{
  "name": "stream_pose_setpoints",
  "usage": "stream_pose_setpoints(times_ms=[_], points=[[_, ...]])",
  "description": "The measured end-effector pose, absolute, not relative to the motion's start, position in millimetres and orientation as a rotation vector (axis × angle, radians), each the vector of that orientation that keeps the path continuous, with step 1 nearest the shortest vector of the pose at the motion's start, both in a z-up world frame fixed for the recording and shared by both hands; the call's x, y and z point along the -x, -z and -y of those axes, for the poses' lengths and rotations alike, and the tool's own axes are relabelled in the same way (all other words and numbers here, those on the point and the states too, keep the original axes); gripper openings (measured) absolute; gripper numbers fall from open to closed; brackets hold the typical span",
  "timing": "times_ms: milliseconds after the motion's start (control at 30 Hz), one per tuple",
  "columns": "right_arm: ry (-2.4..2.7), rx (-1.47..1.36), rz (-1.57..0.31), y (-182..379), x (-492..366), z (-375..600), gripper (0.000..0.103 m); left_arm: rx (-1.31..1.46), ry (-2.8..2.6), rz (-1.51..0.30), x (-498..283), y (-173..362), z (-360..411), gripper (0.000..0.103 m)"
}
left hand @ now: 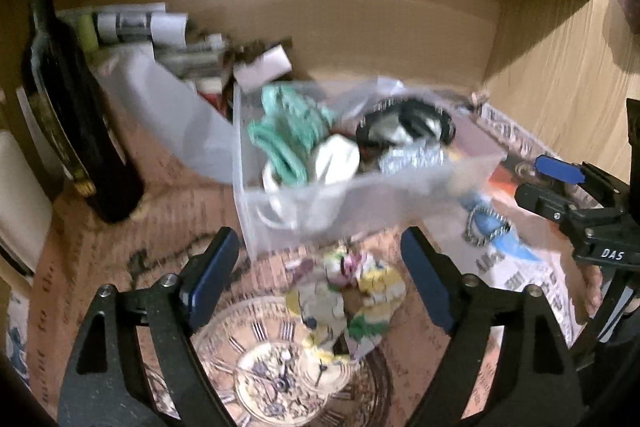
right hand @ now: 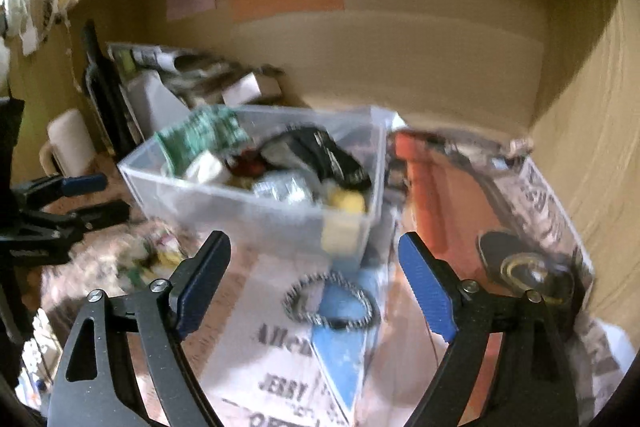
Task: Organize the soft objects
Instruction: 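Grasp the floral yellow scarf with the left gripper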
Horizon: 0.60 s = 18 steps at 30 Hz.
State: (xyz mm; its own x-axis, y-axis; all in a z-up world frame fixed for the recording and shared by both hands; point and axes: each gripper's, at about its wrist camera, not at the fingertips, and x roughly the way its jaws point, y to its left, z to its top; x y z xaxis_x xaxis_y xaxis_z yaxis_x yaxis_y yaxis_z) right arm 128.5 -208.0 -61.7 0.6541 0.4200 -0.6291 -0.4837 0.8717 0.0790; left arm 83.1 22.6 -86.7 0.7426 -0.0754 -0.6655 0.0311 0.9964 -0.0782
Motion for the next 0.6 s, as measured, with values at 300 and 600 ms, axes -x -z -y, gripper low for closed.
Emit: stream_pose_setpoints(times_ms=[300, 600], points=[[-0.508, 0.114, -0.839, 105, -139, 208, 0.084, 0.065, 0.091, -0.862, -89, 126, -11, 0.083], [-0.532, 0.118, -0.898, 117, -141, 203, 0.073, 0.066, 0.104, -0.897, -93, 141, -3, 0.081]])
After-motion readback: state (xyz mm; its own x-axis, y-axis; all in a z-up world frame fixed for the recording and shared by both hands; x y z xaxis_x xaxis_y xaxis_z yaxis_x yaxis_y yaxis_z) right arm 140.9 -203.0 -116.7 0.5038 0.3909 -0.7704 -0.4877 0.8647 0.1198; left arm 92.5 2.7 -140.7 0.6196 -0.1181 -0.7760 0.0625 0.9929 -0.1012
